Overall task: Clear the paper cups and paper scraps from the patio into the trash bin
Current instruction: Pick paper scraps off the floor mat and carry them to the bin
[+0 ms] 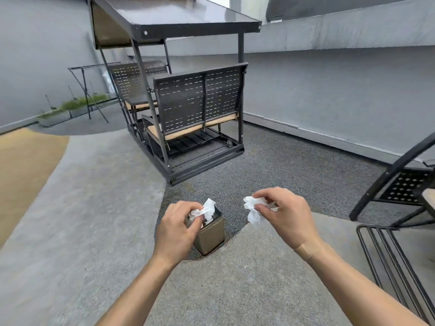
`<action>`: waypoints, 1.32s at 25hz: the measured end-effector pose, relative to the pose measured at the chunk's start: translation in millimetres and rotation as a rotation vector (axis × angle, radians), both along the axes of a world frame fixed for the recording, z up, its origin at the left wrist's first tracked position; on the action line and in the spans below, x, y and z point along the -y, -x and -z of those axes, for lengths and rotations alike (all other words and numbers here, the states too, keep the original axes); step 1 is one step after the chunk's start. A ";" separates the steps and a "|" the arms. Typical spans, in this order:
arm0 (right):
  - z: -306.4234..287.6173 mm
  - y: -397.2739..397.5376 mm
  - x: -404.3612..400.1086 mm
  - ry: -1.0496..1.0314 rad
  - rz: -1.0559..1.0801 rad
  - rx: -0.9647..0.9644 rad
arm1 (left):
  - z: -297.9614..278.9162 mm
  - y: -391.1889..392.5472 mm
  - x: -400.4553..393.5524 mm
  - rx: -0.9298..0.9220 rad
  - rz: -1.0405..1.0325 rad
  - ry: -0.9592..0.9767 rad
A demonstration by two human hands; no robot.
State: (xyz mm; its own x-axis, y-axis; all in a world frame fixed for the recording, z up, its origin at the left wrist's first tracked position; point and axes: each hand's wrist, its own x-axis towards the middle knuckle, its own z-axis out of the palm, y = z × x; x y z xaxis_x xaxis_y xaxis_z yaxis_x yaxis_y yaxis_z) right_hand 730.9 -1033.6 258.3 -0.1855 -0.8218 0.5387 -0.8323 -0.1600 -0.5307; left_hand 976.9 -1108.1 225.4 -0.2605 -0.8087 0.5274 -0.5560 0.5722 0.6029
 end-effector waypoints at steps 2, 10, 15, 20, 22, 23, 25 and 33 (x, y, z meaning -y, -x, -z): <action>-1.5 20.6 31.4 -0.015 -0.027 -0.010 | -1.4 13.5 22.1 -0.013 -0.032 -0.007; 8.7 26.2 153.6 -0.061 -0.139 -0.044 | 7.2 18.1 110.3 -0.027 -0.156 -0.003; 19.6 11.2 250.9 -0.063 -0.161 -0.044 | 17.3 -1.4 203.7 -0.046 -0.211 0.003; 22.4 -16.6 351.3 -0.090 -0.135 -0.065 | 18.9 -24.3 306.8 -0.051 -0.209 -0.002; 24.0 -25.9 387.4 -0.110 -0.118 -0.068 | 18.6 -31.1 347.5 -0.051 -0.198 -0.007; 24.7 -28.3 402.9 -0.113 -0.115 -0.061 | 18.3 -32.3 365.5 -0.051 -0.192 -0.010; 27.6 -28.5 430.1 -0.122 -0.103 -0.050 | 19.3 -32.3 396.6 -0.050 -0.182 -0.022; 49.3 -5.3 536.6 -0.168 -0.081 -0.041 | 38.3 -11.4 503.0 -0.060 -0.184 -0.099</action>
